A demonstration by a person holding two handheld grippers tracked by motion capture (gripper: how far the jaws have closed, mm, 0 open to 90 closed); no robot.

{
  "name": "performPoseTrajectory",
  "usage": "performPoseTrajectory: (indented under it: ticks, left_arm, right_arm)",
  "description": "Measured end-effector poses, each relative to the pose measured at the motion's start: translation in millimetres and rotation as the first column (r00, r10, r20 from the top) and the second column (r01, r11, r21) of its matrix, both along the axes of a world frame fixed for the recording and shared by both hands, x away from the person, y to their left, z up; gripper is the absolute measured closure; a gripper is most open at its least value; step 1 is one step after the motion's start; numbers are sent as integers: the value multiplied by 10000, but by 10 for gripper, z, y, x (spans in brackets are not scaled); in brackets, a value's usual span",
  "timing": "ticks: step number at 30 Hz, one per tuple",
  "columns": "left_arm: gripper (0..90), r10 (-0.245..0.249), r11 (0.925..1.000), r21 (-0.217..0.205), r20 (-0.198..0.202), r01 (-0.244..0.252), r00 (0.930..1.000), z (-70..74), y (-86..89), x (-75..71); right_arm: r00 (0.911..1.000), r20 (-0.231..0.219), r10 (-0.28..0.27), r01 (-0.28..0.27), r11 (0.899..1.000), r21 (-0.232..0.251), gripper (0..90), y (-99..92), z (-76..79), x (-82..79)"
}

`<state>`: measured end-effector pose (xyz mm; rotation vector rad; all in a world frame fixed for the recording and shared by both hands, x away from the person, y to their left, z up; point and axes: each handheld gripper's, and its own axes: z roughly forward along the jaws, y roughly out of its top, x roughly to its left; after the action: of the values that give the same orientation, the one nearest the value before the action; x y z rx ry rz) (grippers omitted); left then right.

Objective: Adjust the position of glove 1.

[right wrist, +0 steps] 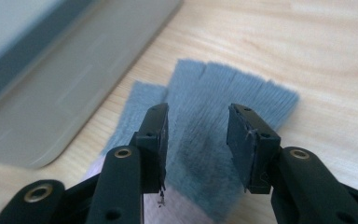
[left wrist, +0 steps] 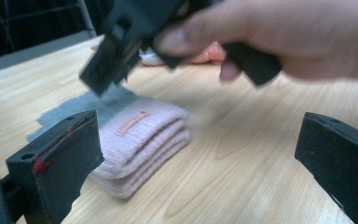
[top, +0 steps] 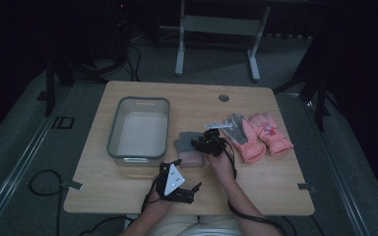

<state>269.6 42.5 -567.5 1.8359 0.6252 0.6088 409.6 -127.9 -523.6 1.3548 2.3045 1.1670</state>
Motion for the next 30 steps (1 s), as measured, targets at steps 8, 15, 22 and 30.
performPoseTrajectory:
  ticks: [8,15,22,30]
  left_arm:
    - [50,43,9779,2089,-649,93,9979,132,-139,132]
    - [63,-97,9562,2907,-915,360,9958,254,-267,319]
    - [131,-326,9377,3332,-1993,990,9794,219,-307,595]
    - [232,-148,8901,4497,-1343,743,9908,126,-337,662]
  right_arm:
    - [9970,299,713,-711,9974,-82,606,-336,160,77]
    - [9982,182,573,-567,9980,-289,610,-327,202,228]
    - [9987,-355,367,-383,9983,-450,555,-172,136,479]
    - [9889,-1457,-290,231,9988,-426,426,-110,-118,639]
